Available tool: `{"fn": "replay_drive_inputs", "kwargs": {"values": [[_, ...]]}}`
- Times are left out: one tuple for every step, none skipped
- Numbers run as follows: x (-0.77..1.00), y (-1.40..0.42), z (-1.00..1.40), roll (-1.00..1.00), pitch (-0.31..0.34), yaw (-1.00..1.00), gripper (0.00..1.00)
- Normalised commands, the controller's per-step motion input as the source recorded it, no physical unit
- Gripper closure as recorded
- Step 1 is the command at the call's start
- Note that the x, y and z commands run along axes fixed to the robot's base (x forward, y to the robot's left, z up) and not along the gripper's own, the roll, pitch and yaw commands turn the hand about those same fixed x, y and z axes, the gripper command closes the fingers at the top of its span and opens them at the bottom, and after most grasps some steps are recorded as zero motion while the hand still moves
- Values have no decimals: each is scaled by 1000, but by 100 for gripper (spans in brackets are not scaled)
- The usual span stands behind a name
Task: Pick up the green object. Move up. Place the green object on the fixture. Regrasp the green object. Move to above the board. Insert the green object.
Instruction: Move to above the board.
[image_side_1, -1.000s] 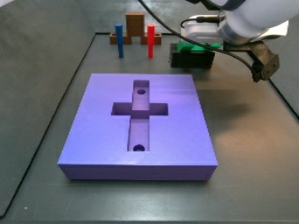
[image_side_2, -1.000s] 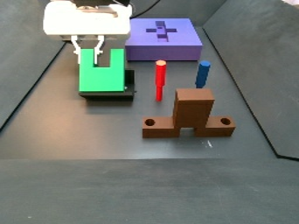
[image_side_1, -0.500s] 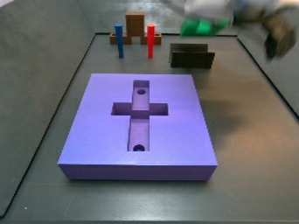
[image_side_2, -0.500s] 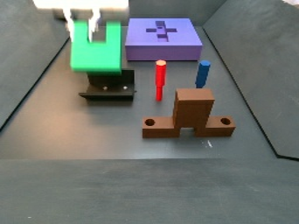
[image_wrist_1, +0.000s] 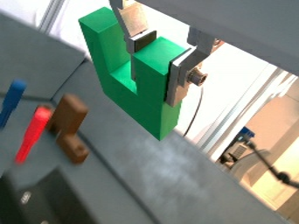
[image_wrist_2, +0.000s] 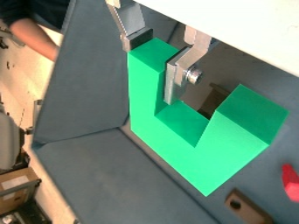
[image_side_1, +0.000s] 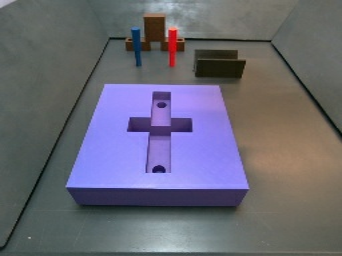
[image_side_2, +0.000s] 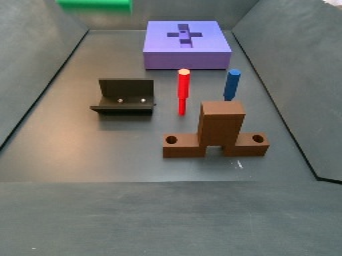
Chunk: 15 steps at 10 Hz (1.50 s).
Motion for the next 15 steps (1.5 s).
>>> {"fn": "replay_drive_inputs", "kwargs": {"values": [[45,-6,338,7,117,40,100],[57,-13,214,15,118,53,100],[-1295,-1400,288,-1000,100,-42,100],[-1318,-1400,284,-1000,84,-39,100],[-1400,-1372,293,-1000,47,-27,100],[-1400,-1311,254,-1000,32,-16,100],[-1400,-1309,261,-1000,31,-12,100],[-1400,-1299,255,-1000,27,-6,100],[-749,-668,122,-1000,27,-5,100],[-396,-321,51,-1000,28,0,100],[-188,-143,17,-1000,35,-5,100],[-103,-51,9,-1000,23,-6,100],[-86,-26,-3,-956,12,-6,100],[-69,13,5,-657,-13,-6,100],[-61,11,-3,-389,-29,-3,100]]}}
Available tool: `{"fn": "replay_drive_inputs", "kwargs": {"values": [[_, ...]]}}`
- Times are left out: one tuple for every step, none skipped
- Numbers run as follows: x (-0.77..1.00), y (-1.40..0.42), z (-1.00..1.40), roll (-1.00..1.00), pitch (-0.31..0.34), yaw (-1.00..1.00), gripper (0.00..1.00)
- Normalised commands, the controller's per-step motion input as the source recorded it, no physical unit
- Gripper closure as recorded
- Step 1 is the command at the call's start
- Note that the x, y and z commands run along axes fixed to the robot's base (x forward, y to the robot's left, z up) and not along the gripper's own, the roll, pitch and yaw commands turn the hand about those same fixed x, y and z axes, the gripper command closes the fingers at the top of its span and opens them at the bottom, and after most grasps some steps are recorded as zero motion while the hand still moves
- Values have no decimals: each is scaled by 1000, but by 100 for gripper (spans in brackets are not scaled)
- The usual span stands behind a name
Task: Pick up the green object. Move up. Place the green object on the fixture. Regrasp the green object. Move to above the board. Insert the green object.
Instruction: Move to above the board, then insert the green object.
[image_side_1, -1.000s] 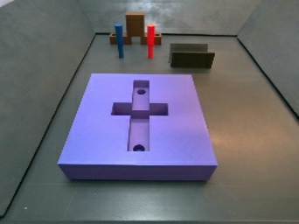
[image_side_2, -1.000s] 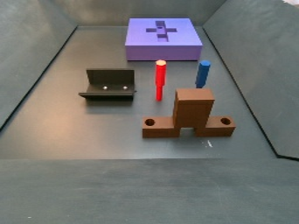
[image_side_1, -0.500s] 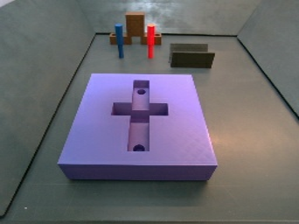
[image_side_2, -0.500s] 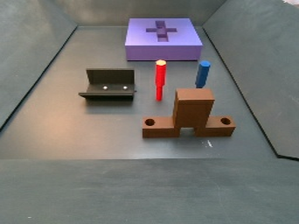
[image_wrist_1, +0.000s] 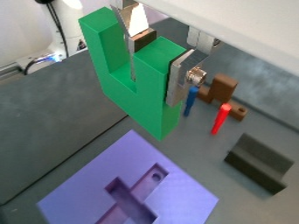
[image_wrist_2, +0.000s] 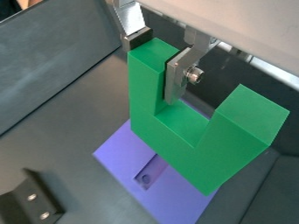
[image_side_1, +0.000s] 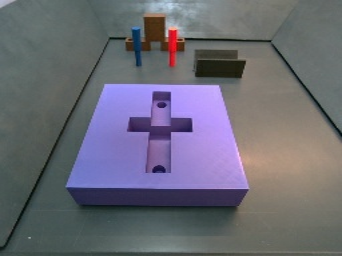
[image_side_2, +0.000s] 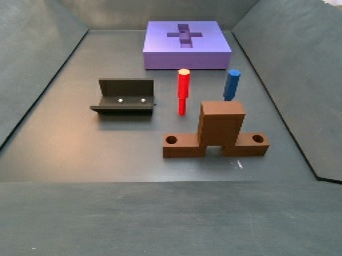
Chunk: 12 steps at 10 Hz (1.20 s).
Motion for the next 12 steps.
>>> {"fn": "replay_drive_inputs", "kwargs": {"values": [[-44,7,-4,-248,-33,-2,100],[0,0,0,0,-10,0,100],[0,0,0,-13,0,0,100],[203,-29,-106,-90,0,-34,100],[131,-3,-357,-356,-159,-11,100],[194,-29,-391,-339,-187,0,100],[177,-69,-486,-287,-164,34,100],[166,-120,-557,-247,-140,114,100],[43,-283,-657,-133,-163,257,100],[-86,-480,-626,-40,-257,409,100],[-177,-451,-651,0,-273,383,100],[-109,-286,-703,-3,-244,206,100]]}}
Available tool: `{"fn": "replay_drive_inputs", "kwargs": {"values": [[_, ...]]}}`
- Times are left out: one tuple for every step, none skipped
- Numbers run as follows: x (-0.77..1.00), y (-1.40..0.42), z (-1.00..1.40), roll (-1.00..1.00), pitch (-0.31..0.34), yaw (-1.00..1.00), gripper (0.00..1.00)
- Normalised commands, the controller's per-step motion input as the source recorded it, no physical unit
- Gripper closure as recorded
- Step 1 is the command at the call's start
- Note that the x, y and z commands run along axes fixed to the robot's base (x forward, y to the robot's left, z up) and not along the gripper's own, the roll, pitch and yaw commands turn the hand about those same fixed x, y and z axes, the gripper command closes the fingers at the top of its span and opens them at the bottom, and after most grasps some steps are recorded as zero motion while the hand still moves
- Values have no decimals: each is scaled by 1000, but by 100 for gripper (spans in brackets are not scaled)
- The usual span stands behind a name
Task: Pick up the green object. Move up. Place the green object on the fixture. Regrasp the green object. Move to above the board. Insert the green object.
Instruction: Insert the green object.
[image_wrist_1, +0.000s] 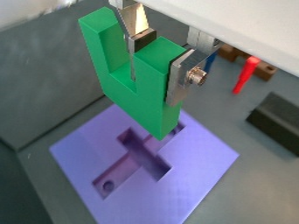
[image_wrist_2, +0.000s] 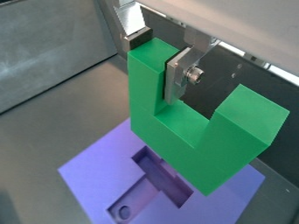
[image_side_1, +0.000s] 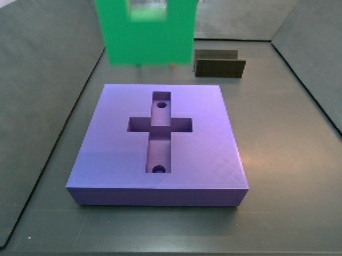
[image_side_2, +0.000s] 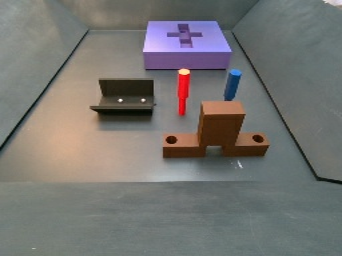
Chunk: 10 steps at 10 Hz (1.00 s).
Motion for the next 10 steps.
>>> {"fn": "replay_drive_inputs", "kwargs": {"values": [[0,-37,-791,-51,-227,0,100],[203,106,-720,-147,-44,-317,100],[269,146,-409,-11,26,-389,100],[189,117,-331,-87,9,-251,100],[157,0,-303,-97,0,-129,100],[0,-11,-323,-77,-20,0,100],[0,-134,-269,-47,-69,57,100],[0,-43,-300,0,-50,31,100],[0,-9,-334,24,-51,37,100],[0,-14,-306,81,-6,49,100]]}}
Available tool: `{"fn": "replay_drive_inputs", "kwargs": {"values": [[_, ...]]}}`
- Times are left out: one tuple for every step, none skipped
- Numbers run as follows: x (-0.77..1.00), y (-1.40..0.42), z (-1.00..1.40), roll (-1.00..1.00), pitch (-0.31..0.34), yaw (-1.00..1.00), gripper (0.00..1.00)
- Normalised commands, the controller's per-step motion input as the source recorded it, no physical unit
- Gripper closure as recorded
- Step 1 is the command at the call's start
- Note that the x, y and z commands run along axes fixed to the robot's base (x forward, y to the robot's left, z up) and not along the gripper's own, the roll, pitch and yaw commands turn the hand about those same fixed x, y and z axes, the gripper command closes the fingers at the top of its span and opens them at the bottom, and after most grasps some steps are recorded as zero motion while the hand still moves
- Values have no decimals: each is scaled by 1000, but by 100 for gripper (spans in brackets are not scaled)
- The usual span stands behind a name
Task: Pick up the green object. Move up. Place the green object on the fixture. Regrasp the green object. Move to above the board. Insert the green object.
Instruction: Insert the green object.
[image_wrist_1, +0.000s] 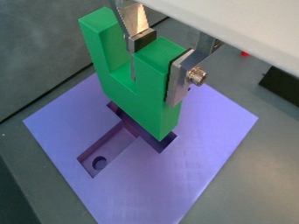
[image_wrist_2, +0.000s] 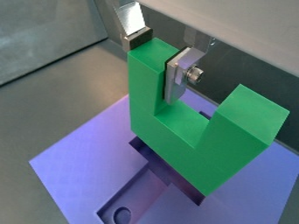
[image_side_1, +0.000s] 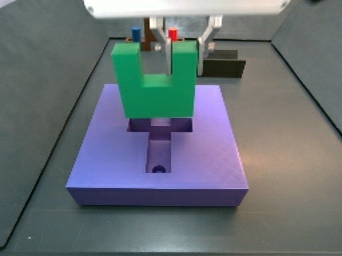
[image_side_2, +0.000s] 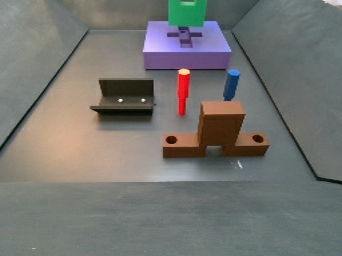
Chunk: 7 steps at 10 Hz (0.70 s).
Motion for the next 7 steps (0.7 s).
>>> {"fn": "replay_drive_inputs", "kwargs": {"values": [[46,0,-289,131,0,9,100],[37,0,-294,164,0,0,100],[11,-23,-289,151,0,0,100],[134,-120,-263,127,0,0,100],[283,-183,-177,87,0,0,100],[254,-171,-160,87,0,9,100],[206,-143,-160,87,0,14,100]]}}
